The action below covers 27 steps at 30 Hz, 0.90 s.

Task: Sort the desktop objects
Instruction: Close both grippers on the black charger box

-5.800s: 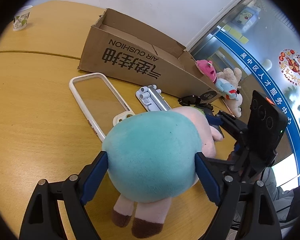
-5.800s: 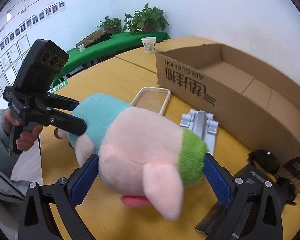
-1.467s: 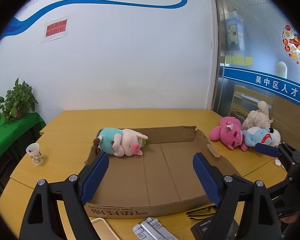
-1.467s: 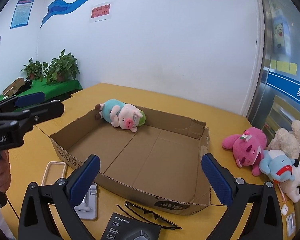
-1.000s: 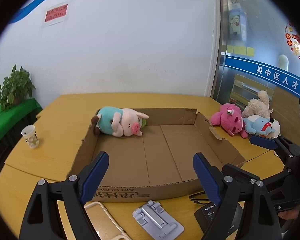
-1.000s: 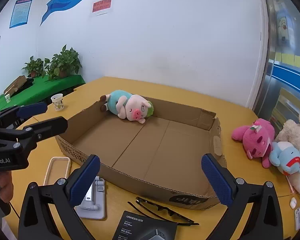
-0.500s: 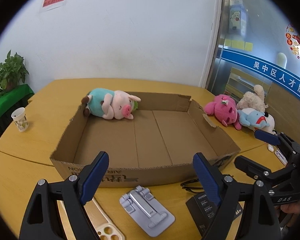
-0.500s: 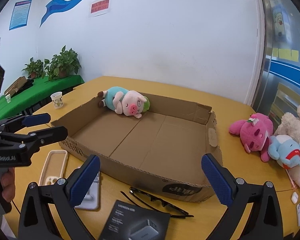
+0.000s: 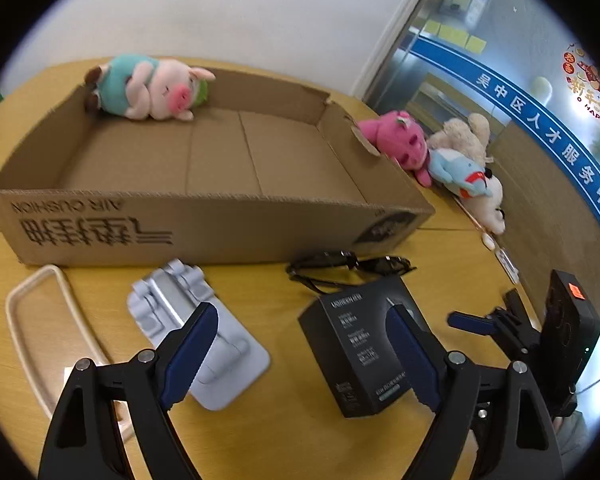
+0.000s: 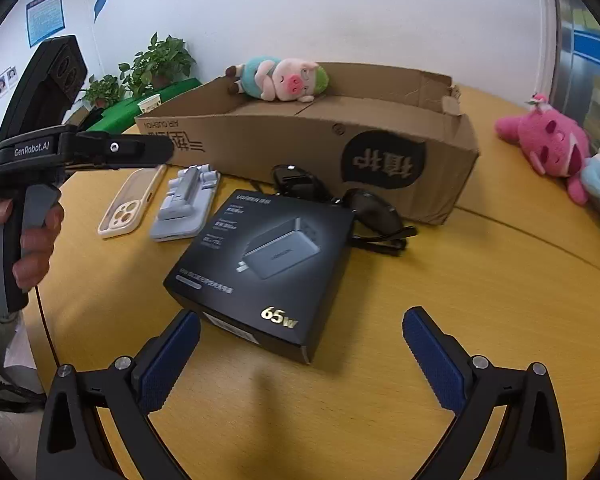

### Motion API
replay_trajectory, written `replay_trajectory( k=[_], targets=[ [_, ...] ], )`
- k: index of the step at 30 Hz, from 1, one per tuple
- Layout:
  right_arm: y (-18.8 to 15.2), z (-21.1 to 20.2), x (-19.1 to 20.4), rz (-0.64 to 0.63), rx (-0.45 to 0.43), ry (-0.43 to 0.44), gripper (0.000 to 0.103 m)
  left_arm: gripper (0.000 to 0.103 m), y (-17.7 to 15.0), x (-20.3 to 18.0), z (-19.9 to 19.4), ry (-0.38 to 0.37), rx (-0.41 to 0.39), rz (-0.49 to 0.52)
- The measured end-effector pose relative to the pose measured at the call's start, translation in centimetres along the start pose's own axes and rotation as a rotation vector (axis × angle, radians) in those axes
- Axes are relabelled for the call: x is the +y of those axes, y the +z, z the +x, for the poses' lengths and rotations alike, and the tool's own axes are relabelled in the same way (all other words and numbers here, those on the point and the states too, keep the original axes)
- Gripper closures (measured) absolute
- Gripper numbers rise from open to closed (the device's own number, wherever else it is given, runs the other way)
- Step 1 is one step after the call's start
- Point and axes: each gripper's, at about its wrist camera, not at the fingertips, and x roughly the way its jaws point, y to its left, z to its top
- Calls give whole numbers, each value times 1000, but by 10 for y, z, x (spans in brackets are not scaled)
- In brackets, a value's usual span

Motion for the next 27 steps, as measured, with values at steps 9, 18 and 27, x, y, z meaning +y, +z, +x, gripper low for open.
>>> replay_trajectory(
  k=[9,18,27],
  targets=[
    [12,10,29,-70,-21,150,1,18,-16,-7,23,-45,105,42],
    [8,26,19,-65,33,73,1,25,-23,-19,64,-169,187,40],
    [6,36,24,-116,52,70,17,26,-25,-17,64,-187,192,1]
  ],
)
